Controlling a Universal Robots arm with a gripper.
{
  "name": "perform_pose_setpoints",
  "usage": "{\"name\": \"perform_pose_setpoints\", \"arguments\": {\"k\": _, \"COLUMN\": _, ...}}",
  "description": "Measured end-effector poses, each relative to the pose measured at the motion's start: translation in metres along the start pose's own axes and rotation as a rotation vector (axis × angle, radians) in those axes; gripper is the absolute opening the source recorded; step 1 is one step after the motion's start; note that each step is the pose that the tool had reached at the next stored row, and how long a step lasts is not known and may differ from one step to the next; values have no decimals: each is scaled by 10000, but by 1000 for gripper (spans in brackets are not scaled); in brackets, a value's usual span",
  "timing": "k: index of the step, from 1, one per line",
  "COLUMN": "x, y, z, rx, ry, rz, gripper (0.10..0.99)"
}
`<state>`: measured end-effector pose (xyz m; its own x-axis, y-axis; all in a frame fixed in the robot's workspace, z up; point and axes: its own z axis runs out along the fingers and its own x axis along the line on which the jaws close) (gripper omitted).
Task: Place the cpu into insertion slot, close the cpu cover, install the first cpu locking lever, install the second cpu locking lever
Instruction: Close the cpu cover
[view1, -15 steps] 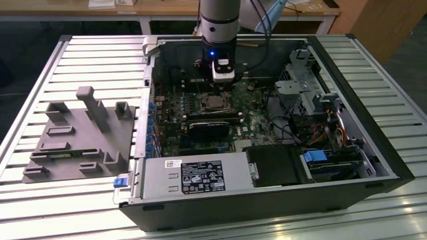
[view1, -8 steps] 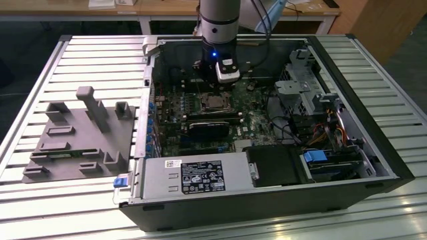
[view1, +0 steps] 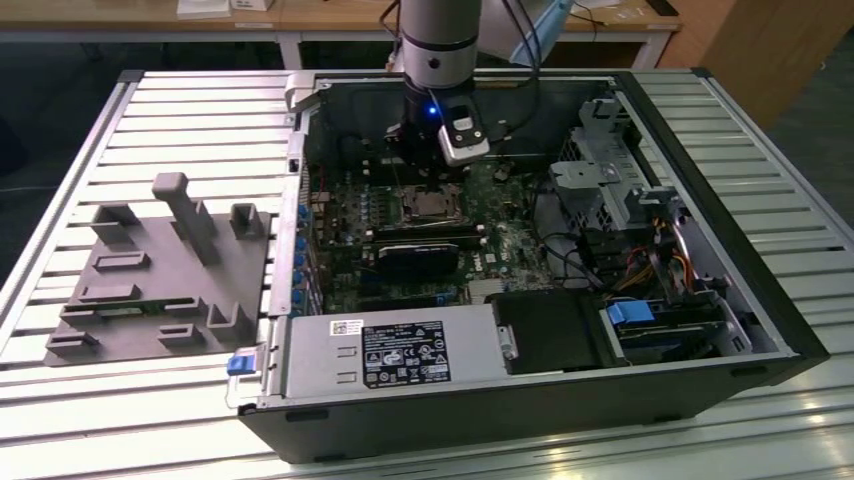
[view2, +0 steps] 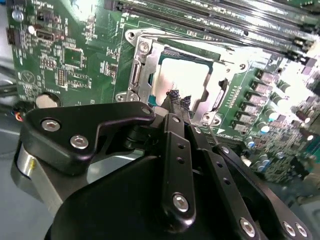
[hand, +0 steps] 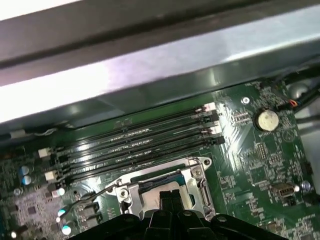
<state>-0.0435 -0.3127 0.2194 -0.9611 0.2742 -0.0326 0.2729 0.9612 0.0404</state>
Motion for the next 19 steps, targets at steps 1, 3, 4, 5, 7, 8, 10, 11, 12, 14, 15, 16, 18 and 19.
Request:
{"name": "perform_pose_setpoints", "arguments": {"k": 1, "x": -1, "y": -5, "z": 0, "rx": -2, "ry": 3, "rz": -76, "gripper": 102}}
{"name": "perform_pose_setpoints", "arguments": {"k": 3, "x": -4, "y": -22, "z": 1, "rx": -6, "ry": 7, "rz": -176, "gripper": 102}}
{"name": "perform_pose_setpoints", "arguments": {"k": 4, "x": -6, "y": -33, "z": 1, "rx": -7, "ry": 9, "rz": -217, "gripper": 102}}
{"name": "perform_pose_setpoints", "arguments": {"k": 5, "x": -7, "y": -43, "z": 2, "rx": -9, "ry": 11, "rz": -258, "gripper": 102}}
{"name": "perform_pose_setpoints", "arguments": {"k": 7, "x": -11, "y": -65, "z": 2, "rx": -11, "ry": 14, "rz": -343, "gripper": 102}}
{"name": "perform_pose_setpoints", "arguments": {"k": 8, "x": -13, "y": -73, "z": 2, "rx": -12, "ry": 17, "rz": -395, "gripper": 102}}
{"name": "perform_pose_setpoints", "arguments": {"k": 10, "x": -15, "y": -87, "z": 3, "rx": -16, "ry": 21, "rz": -514, "gripper": 102}}
{"name": "perform_pose_setpoints", "arguments": {"k": 11, "x": -14, "y": -95, "z": 4, "rx": -18, "ry": 23, "rz": -569, "gripper": 102}}
{"name": "perform_pose_setpoints", "arguments": {"k": 12, "x": -10, "y": -102, "z": 4, "rx": -20, "ry": 24, "rz": -621, "gripper": 102}}
{"name": "perform_pose_setpoints", "arguments": {"k": 14, "x": 0, "y": -113, "z": 7, "rx": -25, "ry": 23, "rz": -728, "gripper": 102}}
{"name": "perform_pose_setpoints", "arguments": {"k": 15, "x": 8, "y": -119, "z": 9, "rx": -28, "ry": 21, "rz": -779, "gripper": 102}}
{"name": "perform_pose_setpoints", "arguments": {"k": 16, "x": 16, "y": -124, "z": 10, "rx": -30, "ry": 18, "rz": -818, "gripper": 102}}
{"name": "perform_pose_setpoints", "arguments": {"k": 18, "x": 38, "y": -134, "z": 14, "rx": -35, "ry": 12, "rz": -880, "gripper": 102}}
{"name": "perform_pose_setpoints", "arguments": {"k": 19, "x": 50, "y": -140, "z": 16, "rx": -36, "ry": 11, "rz": -912, "gripper": 102}}
